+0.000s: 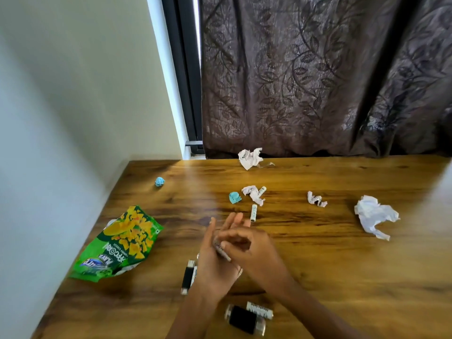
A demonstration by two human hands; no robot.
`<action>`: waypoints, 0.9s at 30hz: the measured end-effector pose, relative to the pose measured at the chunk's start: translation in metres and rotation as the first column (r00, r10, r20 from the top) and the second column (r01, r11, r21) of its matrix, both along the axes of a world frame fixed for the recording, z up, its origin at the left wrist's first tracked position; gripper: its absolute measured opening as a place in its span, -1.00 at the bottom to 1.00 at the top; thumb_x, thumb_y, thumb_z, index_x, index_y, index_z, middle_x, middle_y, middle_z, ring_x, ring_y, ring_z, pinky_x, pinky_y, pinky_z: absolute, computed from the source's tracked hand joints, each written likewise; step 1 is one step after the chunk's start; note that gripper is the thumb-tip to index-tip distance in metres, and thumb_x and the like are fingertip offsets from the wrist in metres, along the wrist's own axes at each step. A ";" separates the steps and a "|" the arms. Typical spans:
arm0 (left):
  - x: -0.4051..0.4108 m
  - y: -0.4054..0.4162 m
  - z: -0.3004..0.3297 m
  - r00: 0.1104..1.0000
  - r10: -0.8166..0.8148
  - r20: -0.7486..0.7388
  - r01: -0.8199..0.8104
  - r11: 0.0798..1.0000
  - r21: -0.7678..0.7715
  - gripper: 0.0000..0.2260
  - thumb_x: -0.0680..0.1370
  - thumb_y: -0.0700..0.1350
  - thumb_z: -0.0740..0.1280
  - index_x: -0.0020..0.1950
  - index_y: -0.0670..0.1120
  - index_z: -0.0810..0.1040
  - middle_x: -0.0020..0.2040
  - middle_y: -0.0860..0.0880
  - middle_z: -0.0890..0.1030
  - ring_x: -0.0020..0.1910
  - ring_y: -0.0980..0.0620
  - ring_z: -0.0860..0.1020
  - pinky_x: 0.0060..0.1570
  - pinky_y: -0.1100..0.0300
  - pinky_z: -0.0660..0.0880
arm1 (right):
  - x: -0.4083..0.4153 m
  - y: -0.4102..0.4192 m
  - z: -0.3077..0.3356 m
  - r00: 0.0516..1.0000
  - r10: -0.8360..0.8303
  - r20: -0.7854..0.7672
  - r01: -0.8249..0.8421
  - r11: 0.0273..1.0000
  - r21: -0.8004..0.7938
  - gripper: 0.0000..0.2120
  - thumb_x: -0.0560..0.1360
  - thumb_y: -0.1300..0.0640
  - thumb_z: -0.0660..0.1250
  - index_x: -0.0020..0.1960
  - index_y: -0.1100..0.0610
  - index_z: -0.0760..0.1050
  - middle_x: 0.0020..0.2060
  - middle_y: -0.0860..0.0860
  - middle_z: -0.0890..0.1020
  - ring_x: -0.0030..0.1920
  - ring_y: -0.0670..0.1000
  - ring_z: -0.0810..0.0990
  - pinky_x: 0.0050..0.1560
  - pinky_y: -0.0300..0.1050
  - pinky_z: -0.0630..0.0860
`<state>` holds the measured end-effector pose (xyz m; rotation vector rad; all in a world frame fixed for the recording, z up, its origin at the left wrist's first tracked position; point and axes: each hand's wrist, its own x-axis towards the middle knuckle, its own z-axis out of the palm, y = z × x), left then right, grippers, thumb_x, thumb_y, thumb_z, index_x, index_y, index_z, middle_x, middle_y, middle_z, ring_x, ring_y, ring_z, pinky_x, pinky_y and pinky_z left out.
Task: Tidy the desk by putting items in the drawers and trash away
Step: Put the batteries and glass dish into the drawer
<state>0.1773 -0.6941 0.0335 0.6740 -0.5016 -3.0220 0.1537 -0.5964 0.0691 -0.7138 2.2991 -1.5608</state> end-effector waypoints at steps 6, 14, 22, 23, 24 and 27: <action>-0.006 -0.021 -0.013 0.993 0.117 0.018 -0.118 0.991 0.068 -0.77 0.57 -0.15 0.21 0.01 -0.16 0.65 0.00 -0.09 0.69 0.00 -0.05 0.66 0.04 -0.05 0.56 | -0.071 -0.004 -0.014 0.964 -0.211 -0.164 0.225 0.972 0.071 -0.88 0.52 0.16 0.30 0.00 0.01 0.57 -0.16 -0.14 0.64 -0.19 -0.23 0.57 -0.20 -0.40 0.45; 0.001 -0.021 -0.015 0.995 0.101 0.012 -0.102 0.991 0.085 -0.73 0.54 -0.10 0.23 0.11 -0.18 0.63 0.13 -0.12 0.65 0.09 -0.10 0.63 0.08 -0.08 0.52 | -0.124 -0.019 -0.086 0.914 0.023 -0.406 0.261 0.731 0.630 -0.61 0.58 0.10 0.19 0.40 0.12 0.33 0.35 0.06 0.41 0.38 0.05 0.30 0.37 -0.10 0.24; -0.001 -0.023 -0.017 0.994 0.088 0.058 -0.089 0.996 0.029 -0.66 0.56 -0.06 0.20 0.25 -0.19 0.53 0.20 -0.15 0.60 0.23 -0.14 0.54 0.28 -0.02 0.38 | -0.096 -0.019 -0.053 0.963 -0.192 -0.189 0.230 0.952 0.202 -0.72 0.49 0.25 0.31 0.19 0.09 0.55 0.06 -0.04 0.63 -0.07 -0.14 0.56 -0.09 -0.33 0.48; -0.001 -0.022 -0.017 0.994 0.084 0.068 -0.087 0.996 0.030 -0.65 0.55 -0.05 0.21 0.25 -0.21 0.52 0.20 -0.16 0.60 0.24 -0.13 0.53 0.29 -0.03 0.38 | -0.090 -0.020 -0.042 0.975 -0.177 -0.137 0.197 0.970 0.142 -0.73 0.49 0.24 0.33 0.17 0.09 0.56 0.01 -0.06 0.64 -0.09 -0.18 0.56 -0.12 -0.39 0.47; -0.002 -0.020 -0.018 0.994 0.083 0.077 -0.085 0.996 0.033 -0.64 0.55 -0.04 0.22 0.24 -0.22 0.53 0.20 -0.17 0.60 0.23 -0.13 0.53 0.28 -0.03 0.39 | -0.083 -0.020 -0.031 0.987 -0.129 -0.100 0.139 0.985 0.104 -0.75 0.48 0.23 0.35 0.14 0.07 0.58 -0.03 -0.09 0.64 -0.10 -0.21 0.57 -0.13 -0.41 0.49; -0.003 -0.017 -0.019 0.992 0.083 0.099 -0.087 0.996 0.035 -0.64 0.53 0.02 0.28 0.15 -0.23 0.57 0.13 -0.18 0.62 0.16 -0.11 0.58 0.14 -0.02 0.53 | -0.061 -0.023 -0.009 0.997 0.070 -0.034 -0.067 0.995 0.079 -0.80 0.46 0.19 0.39 0.07 0.04 0.59 -0.13 -0.18 0.62 -0.11 -0.23 0.59 -0.13 -0.45 0.50</action>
